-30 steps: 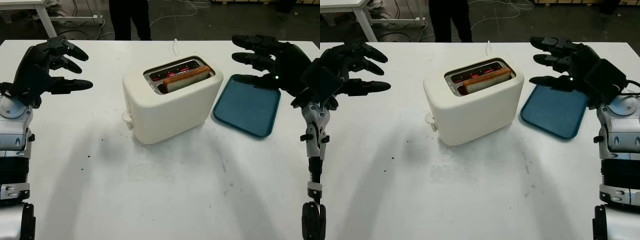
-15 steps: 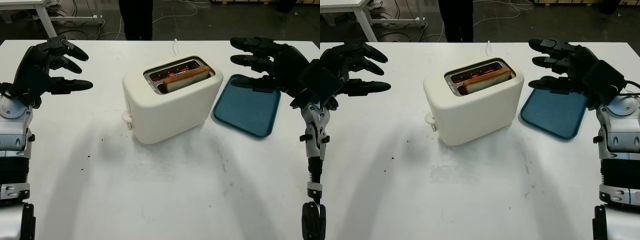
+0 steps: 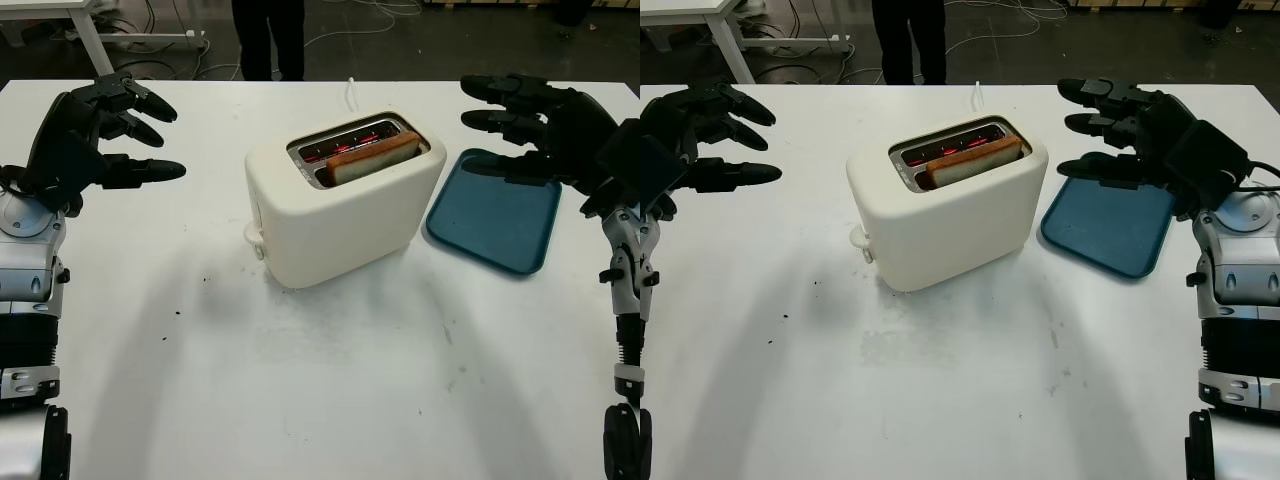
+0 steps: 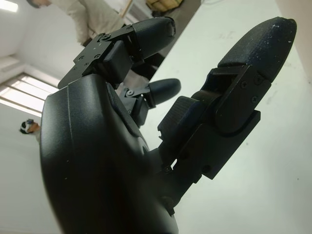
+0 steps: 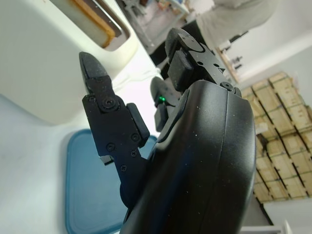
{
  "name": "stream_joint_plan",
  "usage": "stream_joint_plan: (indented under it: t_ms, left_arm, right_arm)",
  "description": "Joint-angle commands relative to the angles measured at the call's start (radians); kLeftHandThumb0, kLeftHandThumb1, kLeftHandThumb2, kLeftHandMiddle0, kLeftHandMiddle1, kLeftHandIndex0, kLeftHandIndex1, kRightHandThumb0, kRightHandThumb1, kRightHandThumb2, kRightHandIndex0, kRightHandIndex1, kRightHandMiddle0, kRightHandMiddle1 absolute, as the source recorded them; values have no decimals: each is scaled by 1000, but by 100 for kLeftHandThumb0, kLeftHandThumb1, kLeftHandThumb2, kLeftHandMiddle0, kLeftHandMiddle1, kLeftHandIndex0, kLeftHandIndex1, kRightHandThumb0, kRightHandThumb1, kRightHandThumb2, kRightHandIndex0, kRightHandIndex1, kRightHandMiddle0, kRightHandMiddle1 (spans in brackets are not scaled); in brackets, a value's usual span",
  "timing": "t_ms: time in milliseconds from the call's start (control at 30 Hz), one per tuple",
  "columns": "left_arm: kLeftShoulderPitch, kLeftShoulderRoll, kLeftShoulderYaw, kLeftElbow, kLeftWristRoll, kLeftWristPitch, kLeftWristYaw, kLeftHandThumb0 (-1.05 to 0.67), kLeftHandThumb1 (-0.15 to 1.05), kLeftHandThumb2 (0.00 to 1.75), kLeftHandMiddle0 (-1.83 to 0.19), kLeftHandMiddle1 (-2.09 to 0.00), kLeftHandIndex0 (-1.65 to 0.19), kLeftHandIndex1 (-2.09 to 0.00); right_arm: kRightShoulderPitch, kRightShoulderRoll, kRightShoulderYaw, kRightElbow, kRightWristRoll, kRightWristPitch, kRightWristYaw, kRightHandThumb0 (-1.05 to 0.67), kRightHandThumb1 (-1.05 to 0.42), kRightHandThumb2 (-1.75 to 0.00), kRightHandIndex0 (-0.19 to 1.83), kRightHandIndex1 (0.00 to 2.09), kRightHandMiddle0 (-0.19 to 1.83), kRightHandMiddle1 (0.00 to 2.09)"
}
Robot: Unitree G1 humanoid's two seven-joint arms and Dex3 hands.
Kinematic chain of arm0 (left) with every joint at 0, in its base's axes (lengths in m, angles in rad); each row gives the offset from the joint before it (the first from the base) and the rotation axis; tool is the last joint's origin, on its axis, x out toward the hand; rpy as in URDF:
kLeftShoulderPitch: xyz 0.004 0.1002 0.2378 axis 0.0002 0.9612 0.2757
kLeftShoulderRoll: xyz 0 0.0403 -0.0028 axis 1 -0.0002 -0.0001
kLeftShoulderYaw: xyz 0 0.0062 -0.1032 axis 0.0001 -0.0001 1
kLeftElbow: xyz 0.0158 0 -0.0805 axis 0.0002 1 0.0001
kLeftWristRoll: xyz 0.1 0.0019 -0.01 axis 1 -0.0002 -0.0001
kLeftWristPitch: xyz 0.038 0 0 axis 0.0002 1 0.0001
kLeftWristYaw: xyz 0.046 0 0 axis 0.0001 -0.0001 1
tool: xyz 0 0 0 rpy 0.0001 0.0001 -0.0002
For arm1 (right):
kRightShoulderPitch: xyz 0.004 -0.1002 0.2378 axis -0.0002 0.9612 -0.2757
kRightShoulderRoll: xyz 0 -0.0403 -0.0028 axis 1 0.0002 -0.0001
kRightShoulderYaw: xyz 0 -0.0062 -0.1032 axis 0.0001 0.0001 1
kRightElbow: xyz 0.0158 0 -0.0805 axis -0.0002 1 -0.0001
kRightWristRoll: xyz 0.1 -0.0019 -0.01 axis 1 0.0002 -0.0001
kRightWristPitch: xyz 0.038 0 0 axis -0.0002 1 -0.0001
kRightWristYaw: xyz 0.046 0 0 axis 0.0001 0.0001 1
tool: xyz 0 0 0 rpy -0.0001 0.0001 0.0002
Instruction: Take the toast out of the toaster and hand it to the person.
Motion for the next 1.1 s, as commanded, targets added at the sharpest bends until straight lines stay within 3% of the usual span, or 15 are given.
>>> stream_joint_plan:
  t_ms: [0,1067]
  left_arm:
    - [-2,2,-1,-10,5,5,7,-105,57,0,-49,-129,-55,-114]
    - [2,0,3,-15,-4,7,4,-105,56,0,-48,-129,-55,-112]
  right_arm:
    - [-9,-7,1,9,4,-33,4,-33,-78,0,27,42,47,1]
    - [-4,-8,8,-4,-6,-49,-2,-32,-79,0,25,45,48,1]
